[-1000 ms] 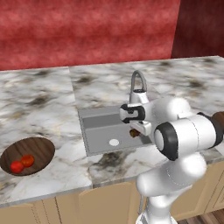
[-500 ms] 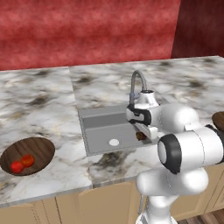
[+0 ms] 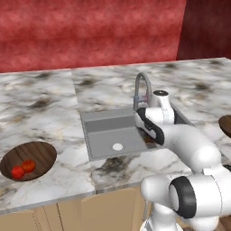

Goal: Pick the tomatos from the cabinet and place them in one bowl. Pick the sweet potato from the sink and place it in the other bowl.

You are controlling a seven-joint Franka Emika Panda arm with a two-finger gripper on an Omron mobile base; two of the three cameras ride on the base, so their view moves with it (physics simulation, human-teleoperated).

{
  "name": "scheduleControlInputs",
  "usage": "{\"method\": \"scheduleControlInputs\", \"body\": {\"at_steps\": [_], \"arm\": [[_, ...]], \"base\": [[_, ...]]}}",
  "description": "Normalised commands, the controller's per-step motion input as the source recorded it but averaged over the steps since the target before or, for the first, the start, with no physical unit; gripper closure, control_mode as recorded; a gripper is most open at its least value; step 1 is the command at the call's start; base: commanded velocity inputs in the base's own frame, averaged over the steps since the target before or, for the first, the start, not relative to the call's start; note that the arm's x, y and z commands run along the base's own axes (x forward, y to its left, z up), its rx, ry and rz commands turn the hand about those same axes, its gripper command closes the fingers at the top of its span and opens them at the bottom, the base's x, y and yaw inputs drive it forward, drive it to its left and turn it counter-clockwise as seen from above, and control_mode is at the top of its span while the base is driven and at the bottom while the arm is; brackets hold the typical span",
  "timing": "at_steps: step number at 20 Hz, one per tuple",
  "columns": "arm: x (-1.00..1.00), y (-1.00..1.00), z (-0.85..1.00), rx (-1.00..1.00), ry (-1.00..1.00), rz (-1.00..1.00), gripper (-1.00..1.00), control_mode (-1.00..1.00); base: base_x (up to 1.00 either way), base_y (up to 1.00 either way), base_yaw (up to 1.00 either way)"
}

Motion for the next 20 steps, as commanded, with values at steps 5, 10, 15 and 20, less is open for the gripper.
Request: {"method": "scheduleControlInputs", "body": {"at_steps": [5, 10, 15, 20], "arm": [[-0.18, 0.0, 0.18, 0.0, -0.07, -0.07, 1.0, -1.0], [0.0, 0.0, 0.0, 0.0, 0.0, 0.0, 1.0, -1.0], [0.0, -0.09, 0.0, 0.0, -0.01, 0.0, 1.0, 1.0], [0.0, 0.0, 0.0, 0.0, 0.0, 0.0, 1.0, 1.0]], "base": [[0.0, 0.0, 0.0], [0.0, 0.0, 0.0], [0.0, -0.34, 0.0], [0.0, -0.54, 0.0]]}}
